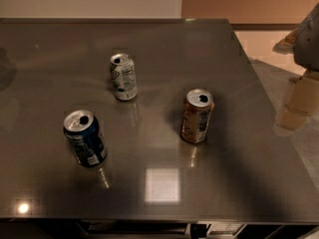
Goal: Move orange can near 7up can
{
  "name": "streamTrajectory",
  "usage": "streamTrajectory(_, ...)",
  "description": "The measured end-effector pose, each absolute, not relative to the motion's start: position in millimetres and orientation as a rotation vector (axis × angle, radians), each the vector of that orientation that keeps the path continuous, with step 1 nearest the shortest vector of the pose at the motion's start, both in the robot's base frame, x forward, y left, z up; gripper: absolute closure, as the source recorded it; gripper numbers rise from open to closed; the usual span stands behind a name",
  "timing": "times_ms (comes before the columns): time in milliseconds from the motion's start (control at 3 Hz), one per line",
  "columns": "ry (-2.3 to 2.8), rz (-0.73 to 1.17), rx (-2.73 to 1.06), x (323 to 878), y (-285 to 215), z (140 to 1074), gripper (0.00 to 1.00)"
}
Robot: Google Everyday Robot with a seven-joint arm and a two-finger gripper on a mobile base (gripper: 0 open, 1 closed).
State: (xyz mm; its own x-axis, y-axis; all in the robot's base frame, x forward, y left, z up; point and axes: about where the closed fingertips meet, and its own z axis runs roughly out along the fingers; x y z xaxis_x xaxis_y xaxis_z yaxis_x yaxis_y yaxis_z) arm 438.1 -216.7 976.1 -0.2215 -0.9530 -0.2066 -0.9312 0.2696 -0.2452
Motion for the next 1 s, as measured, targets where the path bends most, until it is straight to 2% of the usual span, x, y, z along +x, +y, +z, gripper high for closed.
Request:
streamTrajectory(333, 2.222, -0.095, -1.711, 439.7, -215.0, 977.7, 0.0)
streamTrajectory(1000, 2.098, 0.077, -1.693, 457.3, -174.5, 959.2, 0.0)
